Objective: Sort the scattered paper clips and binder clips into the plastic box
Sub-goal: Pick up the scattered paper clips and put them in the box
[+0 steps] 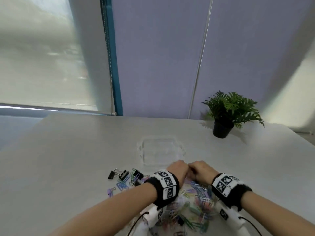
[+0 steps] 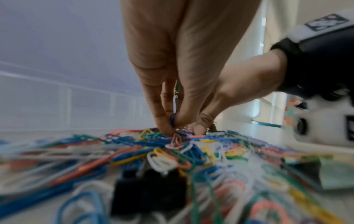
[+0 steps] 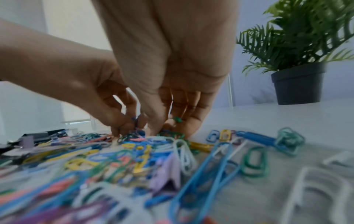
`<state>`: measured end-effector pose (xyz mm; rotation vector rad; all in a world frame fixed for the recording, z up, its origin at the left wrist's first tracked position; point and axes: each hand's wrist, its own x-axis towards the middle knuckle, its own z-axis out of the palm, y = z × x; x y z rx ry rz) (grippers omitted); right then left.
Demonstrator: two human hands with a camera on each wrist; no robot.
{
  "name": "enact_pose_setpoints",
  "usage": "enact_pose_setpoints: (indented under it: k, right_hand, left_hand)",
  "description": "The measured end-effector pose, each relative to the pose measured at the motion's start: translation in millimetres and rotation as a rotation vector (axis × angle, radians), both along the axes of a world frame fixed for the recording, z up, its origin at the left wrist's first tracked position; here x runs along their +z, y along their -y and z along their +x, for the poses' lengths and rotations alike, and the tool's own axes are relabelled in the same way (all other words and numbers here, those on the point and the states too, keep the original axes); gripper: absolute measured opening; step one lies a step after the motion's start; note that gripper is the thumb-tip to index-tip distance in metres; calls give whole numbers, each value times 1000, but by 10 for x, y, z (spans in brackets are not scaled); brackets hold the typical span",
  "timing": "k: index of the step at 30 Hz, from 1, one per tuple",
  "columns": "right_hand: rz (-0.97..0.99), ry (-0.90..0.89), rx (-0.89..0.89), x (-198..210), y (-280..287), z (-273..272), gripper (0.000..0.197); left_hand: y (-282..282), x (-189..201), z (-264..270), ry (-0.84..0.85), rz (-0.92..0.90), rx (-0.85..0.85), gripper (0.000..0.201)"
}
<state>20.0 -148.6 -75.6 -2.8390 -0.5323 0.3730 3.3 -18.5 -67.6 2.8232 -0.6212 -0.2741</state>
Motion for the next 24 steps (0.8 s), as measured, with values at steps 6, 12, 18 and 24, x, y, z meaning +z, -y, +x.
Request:
enact_pose_setpoints:
  k: [6,12,18,24]
  right_hand:
    - [140,-33,-56,293,55,-178,20]
    - [679,-243,-168,456,149,-132,13]
    - [845,-318,-116,686,-114,406,14]
    - [671,-204,-96,479,-541,655,9]
  left_hand:
    - [-418,385,-43,-120,-393,120,18]
    - [-972,429,8,-440,-838,204,18]
    - [-1249,478,376,-320,-705,212,20]
    - [-1290,503,629,-169,-451,208,20]
